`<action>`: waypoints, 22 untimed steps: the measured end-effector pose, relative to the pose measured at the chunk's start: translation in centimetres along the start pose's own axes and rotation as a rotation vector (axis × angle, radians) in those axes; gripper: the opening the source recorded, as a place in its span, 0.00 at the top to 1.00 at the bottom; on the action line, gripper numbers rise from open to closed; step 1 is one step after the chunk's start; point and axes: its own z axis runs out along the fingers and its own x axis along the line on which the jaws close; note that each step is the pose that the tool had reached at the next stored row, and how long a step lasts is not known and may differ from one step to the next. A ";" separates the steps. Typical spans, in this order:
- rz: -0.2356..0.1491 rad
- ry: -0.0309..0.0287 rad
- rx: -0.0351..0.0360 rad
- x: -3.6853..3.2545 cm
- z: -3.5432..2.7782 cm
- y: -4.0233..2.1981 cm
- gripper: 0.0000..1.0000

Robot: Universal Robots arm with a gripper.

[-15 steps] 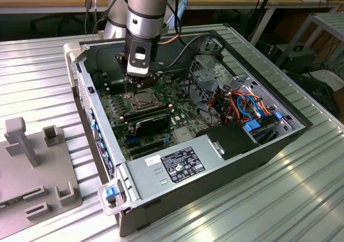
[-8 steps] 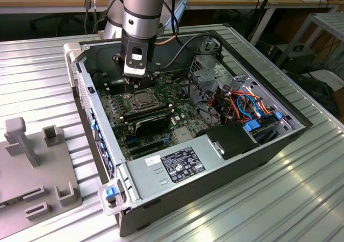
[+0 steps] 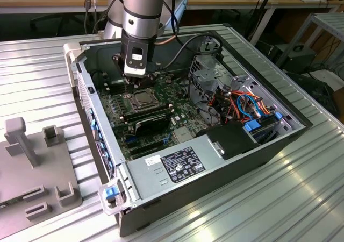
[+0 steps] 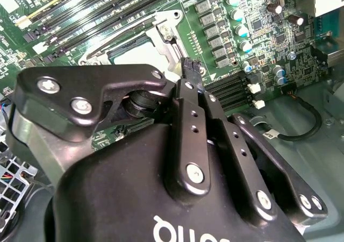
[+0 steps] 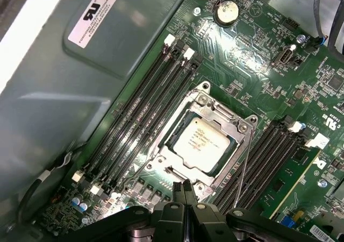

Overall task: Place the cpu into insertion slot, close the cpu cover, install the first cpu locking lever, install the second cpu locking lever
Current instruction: 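Install the first cpu locking lever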

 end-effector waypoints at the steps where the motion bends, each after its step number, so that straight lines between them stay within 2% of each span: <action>1: 0.000 0.0001 0.0000 0.00 0.00 0.00 0.89; 9: -0.003 -0.0001 0.0001 0.00 0.00 0.00 0.89; 14: -0.067 -0.0015 0.0002 0.00 0.00 0.00 0.89; 18: -0.146 -0.0035 0.0005 0.00 0.00 0.00 0.89; 22: -0.159 -0.0039 0.0004 0.00 -0.04 0.01 0.89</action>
